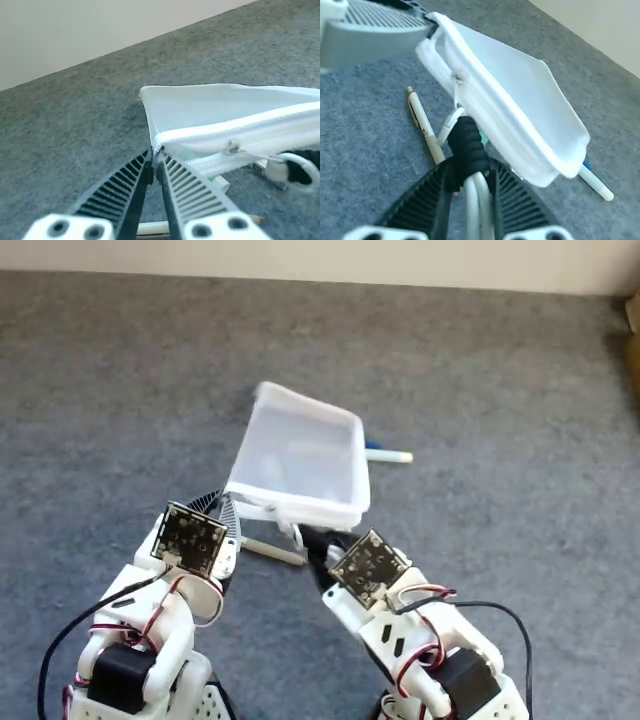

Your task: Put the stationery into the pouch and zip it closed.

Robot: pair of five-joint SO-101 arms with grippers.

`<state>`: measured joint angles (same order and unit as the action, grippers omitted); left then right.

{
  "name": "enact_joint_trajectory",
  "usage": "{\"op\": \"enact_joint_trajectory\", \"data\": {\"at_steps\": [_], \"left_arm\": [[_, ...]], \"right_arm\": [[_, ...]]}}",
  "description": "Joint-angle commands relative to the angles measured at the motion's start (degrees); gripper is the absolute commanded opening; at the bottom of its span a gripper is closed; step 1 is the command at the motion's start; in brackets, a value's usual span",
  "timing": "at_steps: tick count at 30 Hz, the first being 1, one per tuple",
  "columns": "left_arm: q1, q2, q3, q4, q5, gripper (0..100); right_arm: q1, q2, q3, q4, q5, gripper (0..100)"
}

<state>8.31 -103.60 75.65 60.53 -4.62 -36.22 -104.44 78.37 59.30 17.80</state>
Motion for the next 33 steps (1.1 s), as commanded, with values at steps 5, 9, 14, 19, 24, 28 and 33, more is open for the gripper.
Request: {"op": "enact_joint_trajectory", "data": {"at_steps": [5, 9, 14, 19, 24, 28, 33], "left_arm": [[-6.8, -0.7, -2.7, -1.2, 0.6, 1], [-8.4, -0.7, -2.8, -1.4, 2.4, 1], [-10.2, -0.7, -2.9, -1.7, 3.3, 1], [-10.0, -0.7, -2.7, -1.7, 3.3, 1], [-9.8, -0.7, -2.4, -1.7, 3.3, 1], [-9.0, -0.7, -2.3, -1.5, 3.2, 1], [-4.2, -0.5, -1.9, -1.7, 3.0, 1]], "right_arm": [[7.5, -0.7, -1.5, -1.2, 0.0, 0.5], [9.2, -0.8, -1.5, -2.3, -0.1, 0.5], [12.4, -0.8, -1.4, -4.0, -1.2, 0.5], [14.4, -0.8, -1.5, -4.0, -2.8, 0.5], [14.7, -0.8, -1.5, -4.0, -2.8, 0.5], [14.5, -0.8, -1.5, -3.8, -2.8, 0.5], [14.4, -0.8, -1.9, -3.9, -2.4, 0.5]]}}
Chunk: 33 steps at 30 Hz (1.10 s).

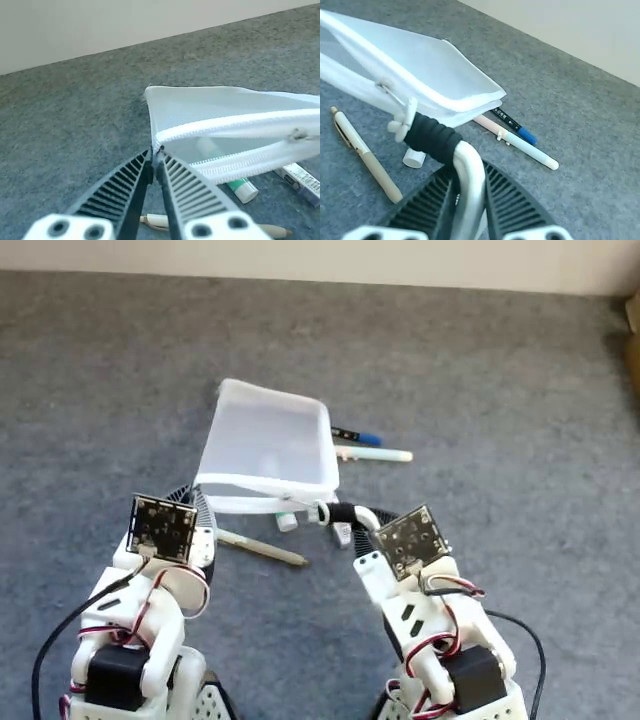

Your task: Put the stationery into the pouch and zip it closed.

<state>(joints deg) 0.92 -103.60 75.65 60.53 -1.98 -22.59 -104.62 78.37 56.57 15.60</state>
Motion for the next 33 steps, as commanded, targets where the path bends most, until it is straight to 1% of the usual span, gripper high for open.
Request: {"op": "enact_joint_trajectory", "data": {"at_steps": [1, 3, 7, 9, 13, 17, 19, 24, 30, 33], "left_arm": [[3.3, -0.5, -1.4, -1.7, 0.4, 1], [3.2, -0.5, -0.2, -3.1, 0.4, 5], [3.1, -0.4, 2.2, -6.0, 0.4, 15], [3.1, -0.3, 2.4, -6.2, 0.4, 17], [3.2, -0.2, 2.8, -6.2, 0.3, 17], [3.7, -0.2, 2.9, -6.2, -2.5, 17], [4.5, -0.2, 3.6, -6.7, -2.6, 17], [5.0, -0.2, 6.8, -11.8, -2.6, 17], [5.0, -0.2, 10.0, -17.0, -2.7, 10], [5.0, -0.2, 10.9, -18.0, -2.8, 9]], "right_arm": [[0.7, -0.7, -2.8, -0.8, -0.2, 0.5], [0.7, -0.7, -4.5, 0.7, -0.2, 0.5], [0.7, -0.7, -7.9, 3.8, -0.2, 0.5], [0.7, -0.7, -8.7, 4.1, -0.2, 0.5], [0.7, -0.7, -8.9, 4.1, -0.1, 0.5], [0.6, -0.7, -9.0, 3.9, -0.1, 0.5], [-1.0, -0.7, -9.0, 4.1, -0.1, 0.5], [-5.3, -0.7, -9.0, 5.7, 1.1, 0.5], [-5.4, -0.7, -10.5, 5.8, 1.1, 0.5], [-5.6, -0.7, -13.1, 7.7, 1.1, 0.5]]}}
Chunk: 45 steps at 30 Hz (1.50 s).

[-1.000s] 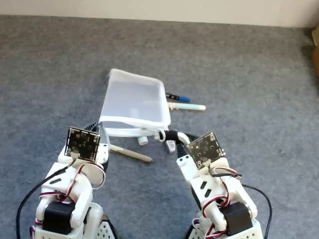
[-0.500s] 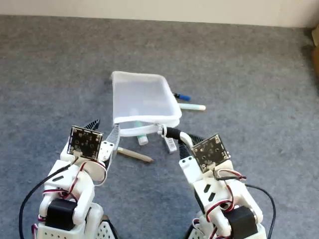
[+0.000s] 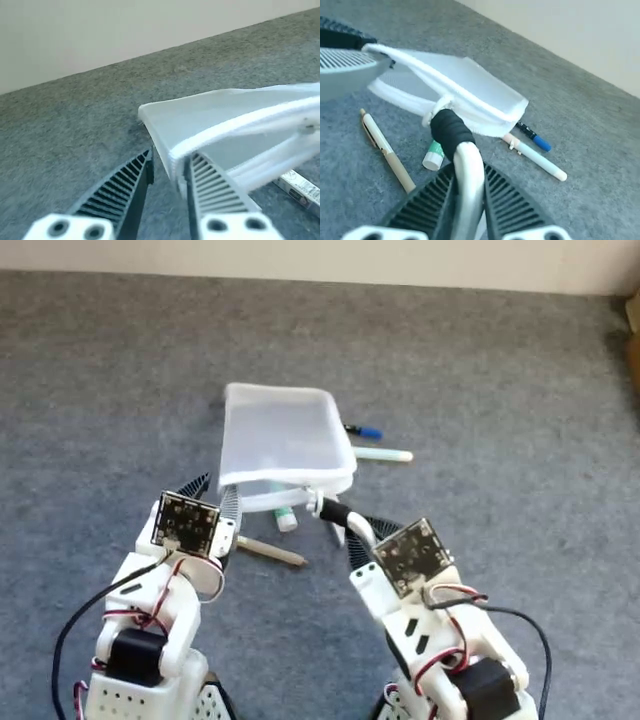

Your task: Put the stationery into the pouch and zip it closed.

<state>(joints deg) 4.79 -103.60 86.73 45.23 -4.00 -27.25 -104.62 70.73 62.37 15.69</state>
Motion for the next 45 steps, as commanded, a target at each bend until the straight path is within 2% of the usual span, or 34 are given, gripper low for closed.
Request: {"op": "enact_joint_trajectory", "data": {"at_steps": [1, 7, 9, 12, 15, 19, 27, 32, 37, 41, 45], "left_arm": [[1.1, -0.1, -0.1, -2.7, -0.8, 9], [1.2, -0.1, -0.1, -2.4, -0.8, 9], [1.2, -0.1, -0.1, -2.4, -1.0, 6], [3.8, -0.1, -0.1, -2.3, -4.9, 1], [7.3, -0.3, -0.8, 1.1, -7.1, 1], [7.3, -0.2, -5.1, 6.7, -7.0, 1], [6.8, -0.1, -15.6, 16.1, -7.0, 1], [1.7, 1.3, -19.2, 17.0, -7.0, 1], [-2.8, 11.1, -26.0, 17.2, -6.9, 1], [-7.4, 18.9, -34.5, 18.5, -1.8, 1], [-8.8, 24.6, -41.1, 21.8, 1.2, 1]], "right_arm": [[-1.0, -0.7, -6.5, 2.9, 1.0, 0.5], [-4.4, -0.7, -9.2, 5.8, 0.9, 0.5], [-6.2, -0.7, -9.2, 6.5, 0.9, 0.5], [-6.7, -0.7, -9.5, 6.5, 0.9, 0.5], [-6.7, -0.7, -9.4, 6.0, 0.9, 0.6], [-6.6, -0.7, -9.3, 6.2, 1.0, 1.0], [-6.6, -0.6, -9.0, 6.5, 1.0, 20.1], [-6.5, -0.6, -9.0, 7.3, 0.9, 23.6], [-5.2, -0.5, -8.9, 7.0, 0.9, 23.6], [-3.4, -0.4, -8.9, 6.7, 0.8, 23.6], [-3.4, -0.4, -8.8, 6.7, 0.8, 23.5]]}}
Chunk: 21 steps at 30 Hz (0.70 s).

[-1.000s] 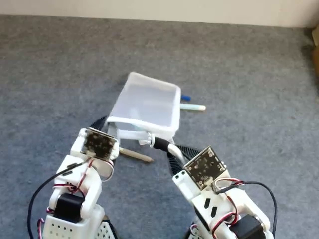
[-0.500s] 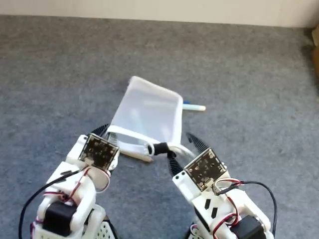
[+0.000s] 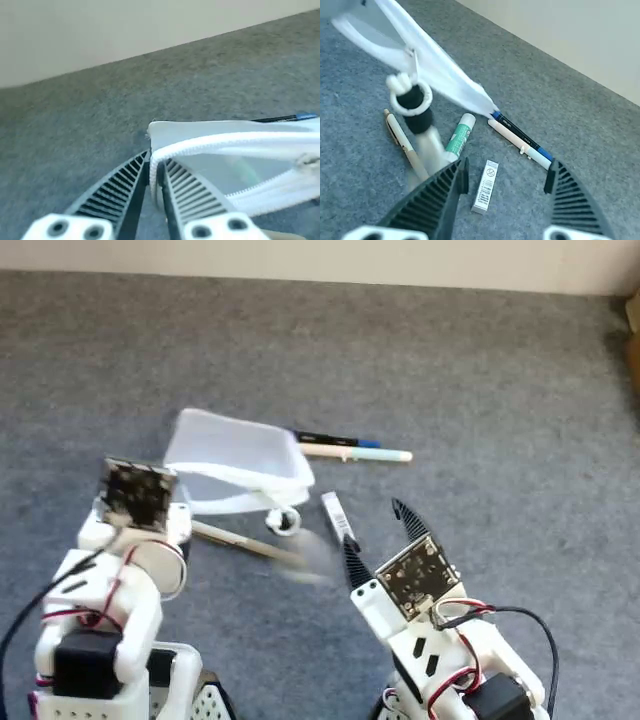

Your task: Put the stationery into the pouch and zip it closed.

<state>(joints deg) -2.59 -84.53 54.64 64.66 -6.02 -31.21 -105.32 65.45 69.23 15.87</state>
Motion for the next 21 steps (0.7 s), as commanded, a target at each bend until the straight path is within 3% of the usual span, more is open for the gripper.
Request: {"op": "enact_joint_trajectory", "data": {"at_steps": [1, 11, 21], "left_arm": [[-1.5, 6.5, -10.5, 3.4, 3.6, 1], [-7.8, 15.6, -25.5, 13.1, 5.5, 1], [-12.5, 17.5, -20.2, 12.6, 5.5, 1]], "right_arm": [[0.6, 0.3, -3.6, -0.1, 0.6, 23.5], [0.7, 2.2, -3.6, 0.3, 0.6, 23.5], [0.6, 29.8, -9.1, 0.0, -5.5, 23.5]]}}
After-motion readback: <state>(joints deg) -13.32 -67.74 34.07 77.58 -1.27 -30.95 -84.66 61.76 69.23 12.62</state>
